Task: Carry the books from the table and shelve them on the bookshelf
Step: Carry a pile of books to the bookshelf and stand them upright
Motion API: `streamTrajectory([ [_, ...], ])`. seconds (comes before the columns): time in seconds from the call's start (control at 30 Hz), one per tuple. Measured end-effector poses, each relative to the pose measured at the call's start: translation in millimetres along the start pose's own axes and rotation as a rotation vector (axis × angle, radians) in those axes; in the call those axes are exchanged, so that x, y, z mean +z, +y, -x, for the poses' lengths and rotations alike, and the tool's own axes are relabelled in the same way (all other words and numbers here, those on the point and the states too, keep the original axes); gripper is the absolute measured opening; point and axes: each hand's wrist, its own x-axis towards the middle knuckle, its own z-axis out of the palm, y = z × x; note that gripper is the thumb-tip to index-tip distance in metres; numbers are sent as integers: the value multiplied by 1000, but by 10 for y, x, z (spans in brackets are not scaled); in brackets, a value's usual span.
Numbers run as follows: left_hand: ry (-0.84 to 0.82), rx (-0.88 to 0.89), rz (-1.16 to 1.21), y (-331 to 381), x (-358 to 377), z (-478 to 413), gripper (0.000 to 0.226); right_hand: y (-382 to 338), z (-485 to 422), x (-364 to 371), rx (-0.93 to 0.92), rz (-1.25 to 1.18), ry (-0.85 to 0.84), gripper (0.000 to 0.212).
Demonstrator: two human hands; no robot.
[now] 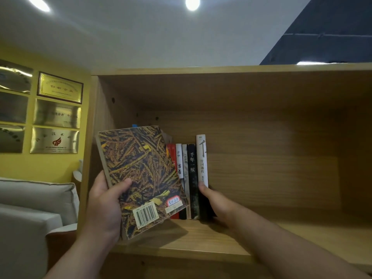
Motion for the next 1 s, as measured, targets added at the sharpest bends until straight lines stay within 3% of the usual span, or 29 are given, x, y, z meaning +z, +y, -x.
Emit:
streamTrajectory([
  [0.23, -123, -43, 39, -64, 135, 49, 33, -22, 121, -44, -35, -17, 1, 49],
  [0.43, -160, -178, 153, -165, 421, 87, 31, -93, 161, -152, -170, -125, 22, 70],
  [0.53, -193, -216, 174, -224, 589, 93, 29, -64, 13, -401, -214, -248, 89, 110],
  [0.63, -242, -232, 138, -271, 759, 79, 27, -128, 38, -509, -186, -445, 38, 88],
  [0.77, -305, -219, 54, -361, 977, -5, 29, -189, 82, -664, -275, -599, -150, 96],
  [0.93, -443, -306, -23, -433, 1232, -51, 23, -196, 151, -675, -263, -584, -186, 59],
  [1.0, -507, -426, 25, -443, 1238, -138, 49, -172, 149, -689, -238, -575, -139, 54],
])
